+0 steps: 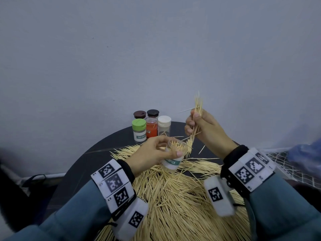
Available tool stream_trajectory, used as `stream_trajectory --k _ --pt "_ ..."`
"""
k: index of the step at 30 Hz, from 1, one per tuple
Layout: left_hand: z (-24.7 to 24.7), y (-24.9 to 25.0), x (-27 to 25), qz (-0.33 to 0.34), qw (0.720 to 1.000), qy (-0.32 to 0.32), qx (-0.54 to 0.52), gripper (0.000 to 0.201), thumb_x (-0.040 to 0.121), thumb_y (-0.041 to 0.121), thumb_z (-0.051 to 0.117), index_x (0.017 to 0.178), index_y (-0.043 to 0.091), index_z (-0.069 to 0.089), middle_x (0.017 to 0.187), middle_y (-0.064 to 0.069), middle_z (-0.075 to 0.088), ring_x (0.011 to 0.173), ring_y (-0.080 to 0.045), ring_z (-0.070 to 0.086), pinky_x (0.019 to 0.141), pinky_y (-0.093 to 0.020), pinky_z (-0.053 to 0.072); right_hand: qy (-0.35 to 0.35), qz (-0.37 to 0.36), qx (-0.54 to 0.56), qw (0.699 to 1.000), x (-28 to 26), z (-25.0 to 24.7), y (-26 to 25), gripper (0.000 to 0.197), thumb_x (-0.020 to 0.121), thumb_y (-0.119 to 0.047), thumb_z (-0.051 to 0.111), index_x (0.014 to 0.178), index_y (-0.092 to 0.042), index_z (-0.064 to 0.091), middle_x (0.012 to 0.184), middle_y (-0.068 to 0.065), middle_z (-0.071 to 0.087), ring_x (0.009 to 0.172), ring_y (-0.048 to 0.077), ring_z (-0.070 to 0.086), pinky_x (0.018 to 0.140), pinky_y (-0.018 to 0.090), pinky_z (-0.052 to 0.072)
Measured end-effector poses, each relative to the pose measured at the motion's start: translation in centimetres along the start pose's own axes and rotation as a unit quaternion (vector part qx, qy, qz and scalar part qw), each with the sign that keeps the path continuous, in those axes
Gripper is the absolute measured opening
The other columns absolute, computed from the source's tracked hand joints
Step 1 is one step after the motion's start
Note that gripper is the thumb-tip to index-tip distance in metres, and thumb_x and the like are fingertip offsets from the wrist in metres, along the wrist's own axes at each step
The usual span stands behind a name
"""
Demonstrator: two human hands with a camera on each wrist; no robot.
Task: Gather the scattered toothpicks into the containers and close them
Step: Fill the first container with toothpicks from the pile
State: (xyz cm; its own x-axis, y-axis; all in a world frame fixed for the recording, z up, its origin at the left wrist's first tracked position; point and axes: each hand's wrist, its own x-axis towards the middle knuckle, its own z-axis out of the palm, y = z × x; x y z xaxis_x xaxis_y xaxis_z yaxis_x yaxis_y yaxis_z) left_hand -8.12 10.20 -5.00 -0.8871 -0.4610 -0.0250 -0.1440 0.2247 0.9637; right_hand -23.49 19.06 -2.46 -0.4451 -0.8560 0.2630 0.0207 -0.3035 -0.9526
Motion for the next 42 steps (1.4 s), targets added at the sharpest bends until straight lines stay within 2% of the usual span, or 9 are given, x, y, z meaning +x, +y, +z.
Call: stream_trajectory --k 7,10,12,15,19,25,30,34,42 --pt "0.3 0.0 -0.1 -0.006 1.000 0.001 0.017 0.053 0.076 0.028 0.074 0.125 0.026 0.053 0.124 0.003 0.061 0.118 -0.013 0.055 0.092 -0.030 0.049 -0.015 -0.024 -0.084 0.996 -1.5 1.9 1.7 0.020 0.102 -0.020 0.025 0.094 -0.016 0.043 0.074 0.000 0.050 0.071 0.014 0.058 0.071 0.029 0.050" --pt "0.4 0.0 -0.1 0.003 1.000 0.003 -0.008 0.062 0.079 0.022 0.072 0.135 0.028 0.045 0.130 0.008 0.057 0.119 -0.010 0.054 0.095 -0.031 0.049 -0.004 -0.028 -0.109 0.994 -2.2 2.5 2.3 0.021 0.102 -0.020 0.028 0.095 -0.020 0.048 0.082 -0.002 0.060 0.080 0.004 0.062 0.075 0.016 0.049" --pt "0.2 -0.1 -0.1 0.009 1.000 0.003 -0.017 0.052 0.080 0.023 0.072 0.125 0.032 0.050 0.126 0.005 0.061 0.116 -0.012 0.058 0.089 -0.029 0.052 -0.009 -0.031 -0.103 0.994 -2.6 2.8 2.3 0.023 0.102 -0.018 0.029 0.096 -0.021 0.050 0.087 -0.004 0.066 0.085 -0.003 0.063 0.074 0.008 0.046" --pt "0.0 -0.2 0.0 0.004 1.000 0.016 -0.024 0.048 0.074 0.031 0.073 0.119 0.025 0.056 0.122 0.000 0.063 0.114 -0.016 0.059 0.083 -0.032 0.054 -0.020 -0.027 -0.098 0.995 -3.0 3.0 2.1 0.025 0.102 -0.019 0.028 0.095 -0.025 0.052 0.102 -0.008 0.067 0.092 -0.008 0.061 0.071 0.003 0.044" --pt "-0.1 -0.3 0.1 0.009 0.999 0.020 -0.025 0.057 0.068 0.041 0.077 0.120 0.026 0.058 0.126 -0.001 0.061 0.118 -0.016 0.056 0.093 -0.040 0.052 -0.032 -0.005 -0.103 0.994 -3.3 3.0 2.8 0.028 0.100 -0.023 0.032 0.099 -0.029 0.059 0.121 -0.006 0.059 0.099 -0.013 0.056 0.076 0.001 0.042" --pt "-0.4 -0.4 0.1 0.014 0.999 0.016 -0.025 0.049 0.075 0.029 0.072 0.121 0.032 0.055 0.123 0.003 0.062 0.116 -0.012 0.057 0.078 -0.024 0.054 -0.037 0.017 -0.100 0.994 -3.2 2.7 3.4 0.023 0.099 -0.026 0.034 0.095 -0.027 0.057 0.115 -0.008 0.063 0.104 -0.003 0.058 0.081 0.006 0.045" --pt "0.0 -0.3 0.0 0.004 1.000 0.016 -0.005 0.063 0.065 0.038 0.072 0.124 0.021 0.055 0.121 0.001 0.063 0.114 -0.014 0.058 0.088 -0.032 0.053 -0.026 0.001 -0.115 0.993 -3.0 2.3 2.6 0.027 0.101 -0.023 0.031 0.088 -0.017 0.054 0.112 -0.013 0.065 0.102 -0.008 0.057 0.084 0.006 0.043" --pt "0.0 -0.2 0.0 0.002 1.000 0.012 -0.023 0.046 0.076 0.028 0.071 0.119 0.025 0.055 0.116 0.004 0.065 0.107 -0.010 0.061 0.077 -0.023 0.055 -0.037 -0.001 -0.117 0.992 -3.3 2.3 2.6 0.028 0.101 -0.018 0.029 0.088 -0.017 0.053 0.097 -0.025 0.068 0.096 -0.016 0.056 0.077 -0.002 0.039" --pt "-0.1 -0.1 -0.2 0.003 1.000 0.009 -0.026 0.060 0.066 0.038 0.071 0.123 0.025 0.055 0.120 0.003 0.064 0.109 -0.012 0.062 0.081 -0.030 0.055 -0.029 -0.011 -0.105 0.994 -3.0 2.3 3.8 0.031 0.101 -0.026 0.030 0.095 -0.025 0.060 0.123 -0.007 0.061 0.119 0.007 0.052 0.107 0.038 0.036"
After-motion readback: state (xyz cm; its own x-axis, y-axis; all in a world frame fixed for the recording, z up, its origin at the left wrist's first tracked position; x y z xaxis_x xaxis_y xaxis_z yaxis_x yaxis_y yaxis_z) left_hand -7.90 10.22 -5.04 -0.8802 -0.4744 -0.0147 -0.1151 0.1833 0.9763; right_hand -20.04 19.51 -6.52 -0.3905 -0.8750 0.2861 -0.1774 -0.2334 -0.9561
